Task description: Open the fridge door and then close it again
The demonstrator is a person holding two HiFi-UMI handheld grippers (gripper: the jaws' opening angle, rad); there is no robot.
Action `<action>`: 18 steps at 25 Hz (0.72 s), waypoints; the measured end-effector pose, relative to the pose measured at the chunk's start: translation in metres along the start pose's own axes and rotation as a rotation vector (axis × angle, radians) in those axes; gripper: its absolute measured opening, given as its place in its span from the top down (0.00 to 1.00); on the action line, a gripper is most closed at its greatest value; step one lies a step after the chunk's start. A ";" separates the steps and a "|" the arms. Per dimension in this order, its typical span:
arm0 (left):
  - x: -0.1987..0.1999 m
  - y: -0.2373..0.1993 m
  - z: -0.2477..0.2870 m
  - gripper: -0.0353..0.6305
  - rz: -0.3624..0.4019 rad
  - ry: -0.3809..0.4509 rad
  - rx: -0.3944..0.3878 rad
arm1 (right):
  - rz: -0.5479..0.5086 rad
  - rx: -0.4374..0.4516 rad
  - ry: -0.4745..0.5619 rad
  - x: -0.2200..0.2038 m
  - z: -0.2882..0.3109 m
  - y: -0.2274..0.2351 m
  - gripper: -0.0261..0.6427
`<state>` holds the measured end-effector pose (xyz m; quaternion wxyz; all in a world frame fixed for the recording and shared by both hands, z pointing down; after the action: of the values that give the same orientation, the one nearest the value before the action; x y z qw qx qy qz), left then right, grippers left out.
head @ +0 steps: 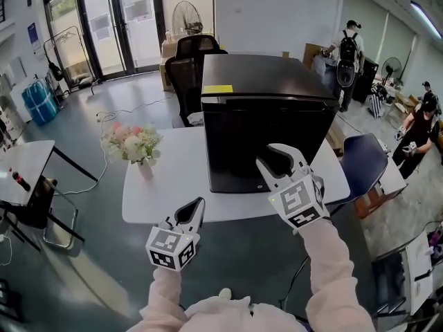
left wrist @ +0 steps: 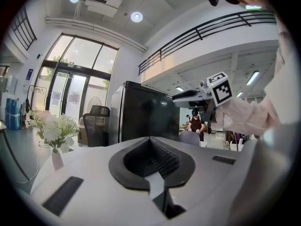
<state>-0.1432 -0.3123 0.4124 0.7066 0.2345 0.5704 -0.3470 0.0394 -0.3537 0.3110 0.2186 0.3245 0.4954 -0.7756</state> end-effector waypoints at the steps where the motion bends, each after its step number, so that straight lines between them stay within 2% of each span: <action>1: 0.001 0.002 -0.001 0.93 0.003 0.001 -0.001 | 0.058 0.011 0.009 -0.007 -0.004 -0.005 0.76; 7: 0.004 0.013 -0.008 0.93 0.016 0.010 0.004 | 0.366 0.055 0.092 -0.034 -0.033 -0.035 0.84; 12: 0.001 0.021 -0.014 0.93 0.003 0.016 0.007 | 0.443 0.051 0.089 -0.049 -0.049 -0.068 0.88; 18: -0.006 0.031 -0.021 0.93 -0.034 0.028 -0.006 | 0.615 0.057 0.104 -0.065 -0.066 -0.096 0.94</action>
<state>-0.1334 -0.2755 0.4115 0.6932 0.2276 0.5851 -0.3540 0.0402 -0.2527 0.3984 0.4084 0.5043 0.3625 -0.6690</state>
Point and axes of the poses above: the fingertips, and each gripper's own axes: z forward along the fingers, y to its right, x out of its top, the point moved 3 cm from there along -z, backward along the fingers, and after that the axes turned 8 degrees about -y, right-handed, at the moved point
